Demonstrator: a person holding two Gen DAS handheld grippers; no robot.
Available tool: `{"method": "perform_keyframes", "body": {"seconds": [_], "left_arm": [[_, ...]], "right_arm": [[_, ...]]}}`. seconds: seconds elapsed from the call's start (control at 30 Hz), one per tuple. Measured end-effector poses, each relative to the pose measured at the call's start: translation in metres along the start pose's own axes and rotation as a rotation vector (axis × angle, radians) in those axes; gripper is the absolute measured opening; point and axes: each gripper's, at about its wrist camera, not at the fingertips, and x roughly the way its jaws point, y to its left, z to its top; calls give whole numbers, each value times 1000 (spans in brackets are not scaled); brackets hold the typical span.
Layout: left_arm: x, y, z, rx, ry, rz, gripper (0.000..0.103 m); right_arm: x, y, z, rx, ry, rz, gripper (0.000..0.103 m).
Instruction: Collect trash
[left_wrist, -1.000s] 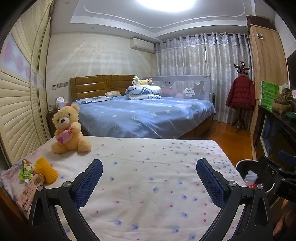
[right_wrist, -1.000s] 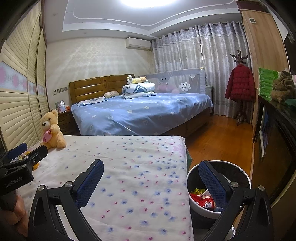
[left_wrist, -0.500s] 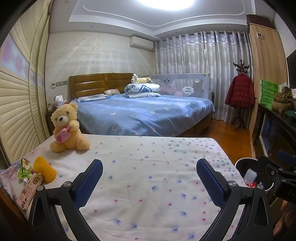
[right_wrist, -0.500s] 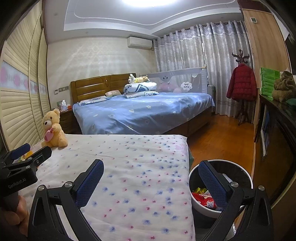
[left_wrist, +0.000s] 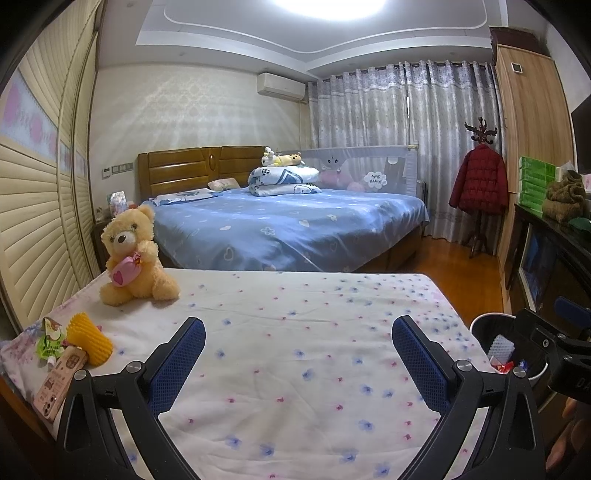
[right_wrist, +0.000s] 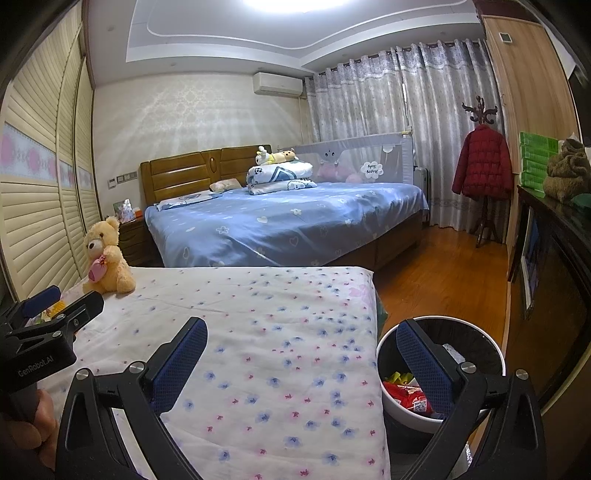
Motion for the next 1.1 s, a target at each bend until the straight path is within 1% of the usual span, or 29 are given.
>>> {"method": "perform_keyframes", "body": {"seconds": [1.1], "left_arm": [[0, -1, -1, 2, 2, -4, 102]], "right_arm": [[0, 2, -3, 1, 6, 3, 103]]}}
